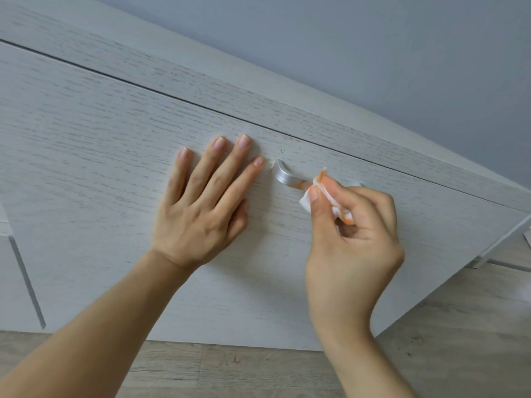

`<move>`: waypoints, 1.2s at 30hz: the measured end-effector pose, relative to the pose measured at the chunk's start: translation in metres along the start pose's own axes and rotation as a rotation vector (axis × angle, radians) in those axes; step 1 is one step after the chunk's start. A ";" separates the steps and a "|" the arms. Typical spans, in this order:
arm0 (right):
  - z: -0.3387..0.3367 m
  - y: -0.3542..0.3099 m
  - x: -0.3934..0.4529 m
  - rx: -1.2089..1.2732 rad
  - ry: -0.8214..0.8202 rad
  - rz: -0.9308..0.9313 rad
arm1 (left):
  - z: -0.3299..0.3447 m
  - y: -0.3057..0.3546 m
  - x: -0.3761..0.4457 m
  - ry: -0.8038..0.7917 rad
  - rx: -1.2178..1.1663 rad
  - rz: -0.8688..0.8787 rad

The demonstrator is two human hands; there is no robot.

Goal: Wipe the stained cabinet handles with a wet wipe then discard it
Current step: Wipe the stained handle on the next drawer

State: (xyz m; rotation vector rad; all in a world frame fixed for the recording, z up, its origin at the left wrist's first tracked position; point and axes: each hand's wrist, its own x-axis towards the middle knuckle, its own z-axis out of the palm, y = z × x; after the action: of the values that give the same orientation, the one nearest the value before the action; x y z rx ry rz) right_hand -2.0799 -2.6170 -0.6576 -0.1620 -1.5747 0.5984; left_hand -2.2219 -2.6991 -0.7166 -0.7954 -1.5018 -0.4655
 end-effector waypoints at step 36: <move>0.001 -0.010 0.004 -0.044 -0.105 0.012 | 0.001 0.003 0.001 0.018 0.012 -0.025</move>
State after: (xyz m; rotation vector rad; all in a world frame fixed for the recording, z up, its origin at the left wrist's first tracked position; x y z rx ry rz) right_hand -2.0789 -2.6239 -0.6495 -0.1760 -1.6907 0.5899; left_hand -2.2205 -2.6964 -0.7156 -0.7616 -1.4975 -0.4806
